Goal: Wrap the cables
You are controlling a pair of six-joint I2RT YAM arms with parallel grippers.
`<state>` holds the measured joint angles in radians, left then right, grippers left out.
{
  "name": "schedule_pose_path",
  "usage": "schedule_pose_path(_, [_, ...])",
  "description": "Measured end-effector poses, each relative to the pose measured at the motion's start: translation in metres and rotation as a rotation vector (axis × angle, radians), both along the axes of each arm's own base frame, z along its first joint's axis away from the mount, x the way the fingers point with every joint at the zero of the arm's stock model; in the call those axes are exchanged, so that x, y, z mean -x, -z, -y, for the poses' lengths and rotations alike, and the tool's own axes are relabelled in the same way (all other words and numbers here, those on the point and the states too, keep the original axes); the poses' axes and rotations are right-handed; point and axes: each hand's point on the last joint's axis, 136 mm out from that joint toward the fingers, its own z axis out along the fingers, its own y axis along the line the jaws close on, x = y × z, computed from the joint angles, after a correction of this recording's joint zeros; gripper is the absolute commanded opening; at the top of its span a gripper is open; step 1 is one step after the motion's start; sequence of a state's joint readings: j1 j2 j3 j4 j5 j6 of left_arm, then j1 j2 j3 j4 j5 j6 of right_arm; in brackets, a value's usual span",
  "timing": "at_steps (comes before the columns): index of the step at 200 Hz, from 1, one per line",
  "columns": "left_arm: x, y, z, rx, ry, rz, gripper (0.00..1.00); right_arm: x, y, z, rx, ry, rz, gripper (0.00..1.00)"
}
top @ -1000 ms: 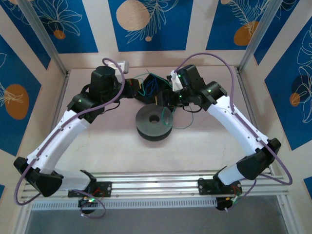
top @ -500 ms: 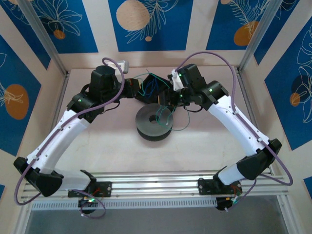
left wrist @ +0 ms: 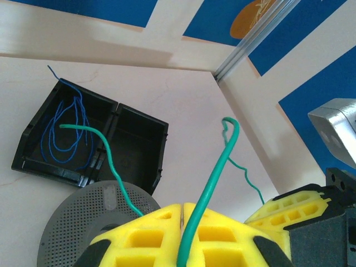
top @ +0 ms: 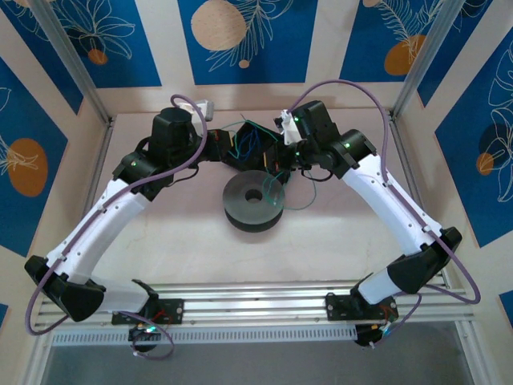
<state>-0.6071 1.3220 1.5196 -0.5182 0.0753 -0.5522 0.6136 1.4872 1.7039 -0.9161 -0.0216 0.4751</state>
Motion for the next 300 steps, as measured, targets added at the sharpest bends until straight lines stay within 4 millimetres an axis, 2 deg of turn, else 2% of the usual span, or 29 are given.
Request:
schedule_pose_path(12, [-0.001, 0.001, -0.001, -0.003, -0.006, 0.0, 0.0, 0.001, -0.001, -0.001, 0.0, -0.003, 0.0, 0.0])
schedule_pose_path(25, [-0.002, 0.002, -0.001, -0.008, -0.01, -0.004, 0.0, 0.002, -0.002, -0.001, 0.003, -0.004, 0.002, 0.21])
schedule_pose_path(31, [-0.002, 0.004, -0.001, -0.011, -0.012, -0.007, 0.0, 0.002, -0.001, -0.001, 0.007, -0.004, 0.005, 0.27])
schedule_pose_path(101, [-0.004, 0.012, 0.0, -0.028, -0.012, -0.031, 0.0, -0.003, 0.005, 0.012, 0.055, 0.037, 0.005, 0.32])
schedule_pose_path(136, [-0.004, 0.012, 0.0, -0.028, -0.012, -0.031, 0.0, -0.008, 0.007, 0.019, 0.069, 0.064, 0.007, 0.39])
schedule_pose_path(207, [-0.003, 0.012, 0.001, -0.024, -0.005, -0.033, 0.0, -0.01, 0.013, 0.023, 0.081, 0.076, -0.005, 0.37])
schedule_pose_path(252, [-0.002, 0.012, 0.002, -0.022, 0.002, -0.035, 0.0, -0.01, 0.014, 0.023, 0.081, 0.076, -0.007, 0.31])
schedule_pose_path(300, [-0.002, 0.012, 0.002, -0.015, -0.002, -0.042, 0.0, -0.01, 0.015, 0.022, 0.08, 0.073, -0.01, 0.29])
